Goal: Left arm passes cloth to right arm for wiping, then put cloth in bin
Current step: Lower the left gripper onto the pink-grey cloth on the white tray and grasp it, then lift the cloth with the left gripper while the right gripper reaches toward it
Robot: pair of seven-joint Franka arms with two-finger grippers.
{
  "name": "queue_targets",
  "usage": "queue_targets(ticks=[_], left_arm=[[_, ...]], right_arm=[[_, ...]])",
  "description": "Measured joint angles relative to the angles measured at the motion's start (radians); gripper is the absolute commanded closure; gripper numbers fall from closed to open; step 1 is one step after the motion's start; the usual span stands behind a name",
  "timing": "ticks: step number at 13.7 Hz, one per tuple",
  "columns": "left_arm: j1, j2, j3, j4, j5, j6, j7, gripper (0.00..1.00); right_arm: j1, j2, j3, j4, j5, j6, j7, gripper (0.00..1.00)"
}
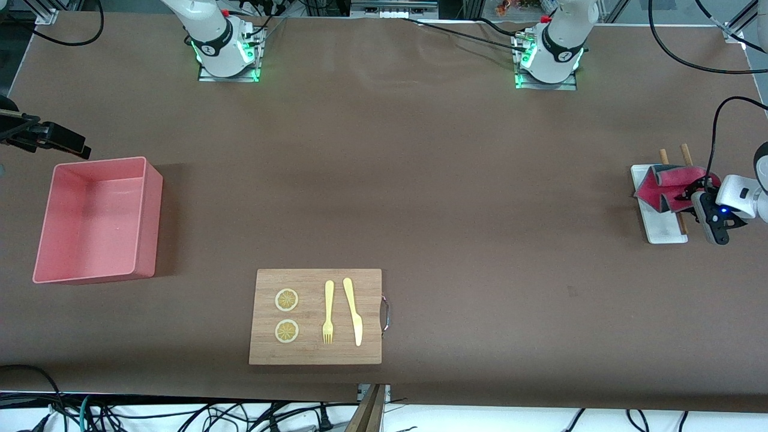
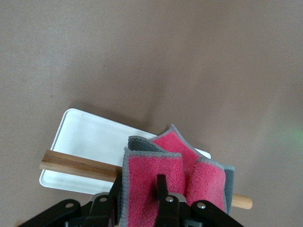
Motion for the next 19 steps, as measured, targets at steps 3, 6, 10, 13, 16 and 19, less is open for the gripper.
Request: queue_targets(ticks=[3, 6, 10, 13, 16, 19], left_arm=[[0.000, -0.001, 0.000, 0.001, 0.000, -0.022, 0.001, 1.00], [0.001, -0.026, -0.023, 0.016, -0.001, -0.035, 0.002, 1.00], [-0.024, -0.093, -0.088, 0.119, -0.002, -0.192, -0.057, 1.00], [-0.108, -0.107, -0.097, 0.232, -0.004, -0.345, -0.206, 1.00], [-0.232, -0.107, -0.099, 0.319, -0.037, -0.452, -0.388, 1.00], [-0.357, -0.103, -0.100, 0.334, -0.190, -0.484, -0.633, 1.00]], right_arm=[[0.000, 0.000, 0.000, 0.000, 0.000, 0.000, 0.000, 0.01], [0.000, 0.000, 0.000, 0.000, 0.000, 0.000, 0.000, 0.01], [0.000, 0.000, -0.001, 0.000, 0.000, 0.000, 0.000, 0.01], [0.000, 0.001, -0.001, 0.000, 0.000, 0.000, 0.001, 0.01], [0.001, 0.006, 0.000, -0.001, 0.001, 0.008, 0.001, 0.01], [0.007, 0.036, 0.008, -0.008, 0.006, 0.009, 0.000, 0.01]])
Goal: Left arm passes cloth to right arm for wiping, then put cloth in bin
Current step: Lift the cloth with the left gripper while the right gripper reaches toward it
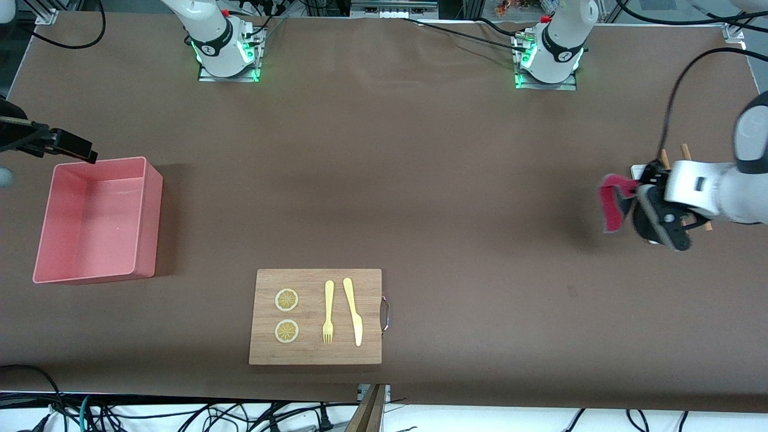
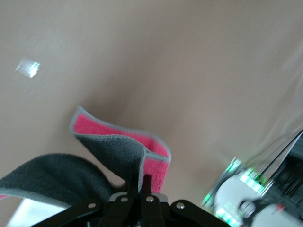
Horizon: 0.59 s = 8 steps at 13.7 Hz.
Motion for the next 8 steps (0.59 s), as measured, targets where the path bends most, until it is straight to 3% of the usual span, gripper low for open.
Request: queue_targets(ticks=[5, 8], left_arm=[[-0.176, 0.051, 0.001, 0.008, -0.341, 0.007, -0.541, 1.00], [-0.245, 0.110, 0.000, 0.031, -0.555, 0.111, -0.846, 1.00]], right_arm=[[0.047, 0.078, 0.004, -0.002, 0.009, 0.044, -0.005, 0.01], [0.116, 0.126, 0.006, -0.004, 0.101, 0.142, 0.129, 0.01]])
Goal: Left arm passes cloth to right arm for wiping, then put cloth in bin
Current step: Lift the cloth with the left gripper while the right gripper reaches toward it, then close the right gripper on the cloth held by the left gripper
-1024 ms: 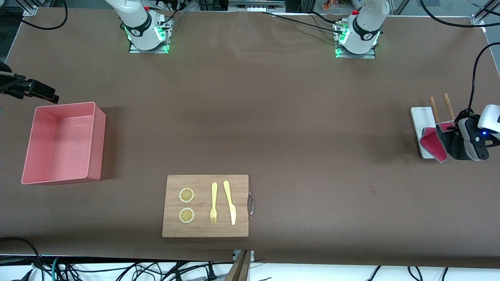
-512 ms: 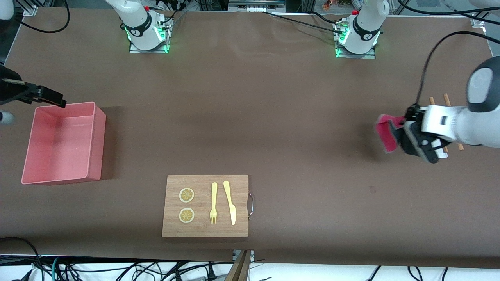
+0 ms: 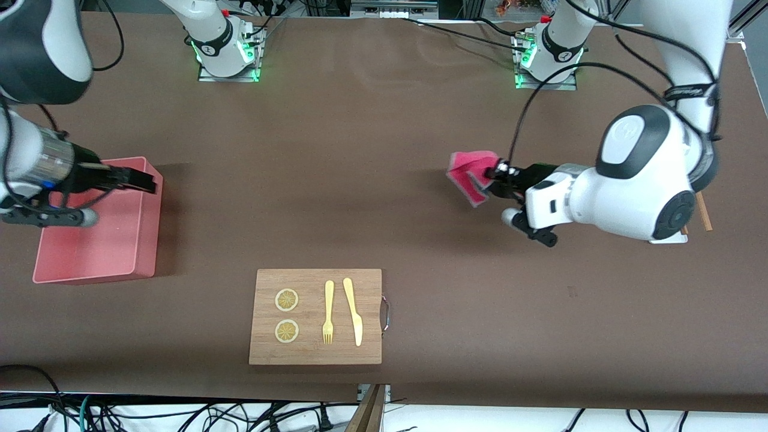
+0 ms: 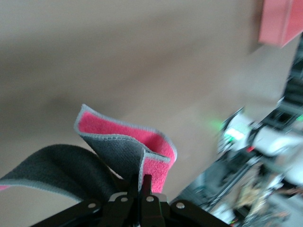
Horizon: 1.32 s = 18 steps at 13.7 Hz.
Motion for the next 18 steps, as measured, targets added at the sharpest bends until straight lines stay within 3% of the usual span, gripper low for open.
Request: queue_targets(ticks=[5, 7, 10, 13, 18], left_arm=[[-0.203, 0.022, -0.001, 0.044, -0.235, 0.247, -0.561, 1.00], [-0.276, 0.023, -0.001, 0.047, -0.248, 0.364, -0.748, 1.00], [-0.362, 0.023, 0.000, 0.047, -0.248, 0.499, -0.977, 1.00], [-0.404, 0.024, 0.004, 0.048, -0.248, 0.585, -1.112, 1.00], [-0.405, 0.024, 0.017, 0.048, -0.248, 0.591, -1.133, 1.00]], right_arm=[[0.104, 0.093, 0.002, -0.002, 0.177, 0.158, 0.340, 0.01], [0.129, 0.114, 0.002, -0.002, 0.244, 0.198, 0.460, 0.01], [0.163, 0.121, 0.003, -0.001, 0.271, 0.209, 0.576, 0.01], [0.183, 0.120, 0.003, 0.002, 0.323, 0.212, 0.645, 0.01], [0.191, 0.118, 0.004, 0.002, 0.353, 0.209, 0.756, 0.01]])
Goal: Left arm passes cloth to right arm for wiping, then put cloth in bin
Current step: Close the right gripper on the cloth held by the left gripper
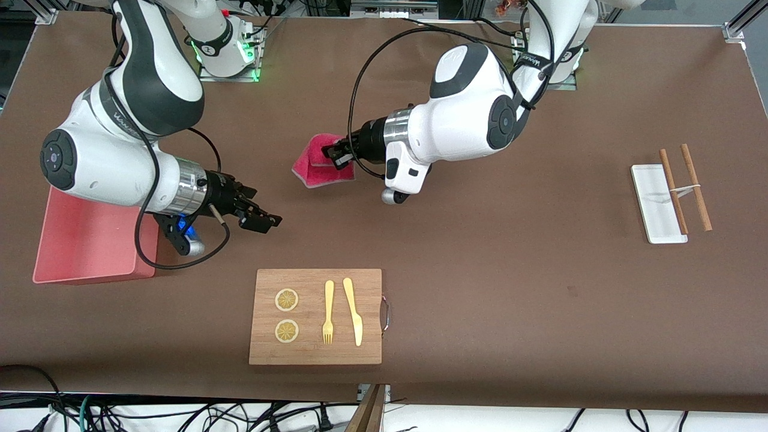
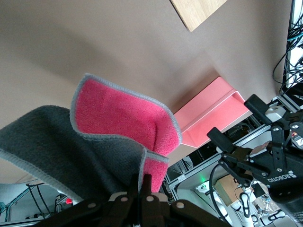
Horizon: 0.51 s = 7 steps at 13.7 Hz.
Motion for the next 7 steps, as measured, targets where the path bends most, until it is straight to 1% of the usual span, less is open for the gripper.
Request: queue_targets(ticks=[4, 7], left_arm=[[0.000, 0.000, 0.000, 0.001, 0.000, 0.000, -0.001, 1.00], [0.000, 0.001, 0.000, 0.006, 0.000, 0.000, -0.001, 1.00]], right_arm=[[0.028, 0.000, 0.004, -0.001, 0.001, -0.001, 0.117, 0.01], [0.069, 0.003, 0.005, -0.006, 0.001, -0.008, 0.201, 0.01]])
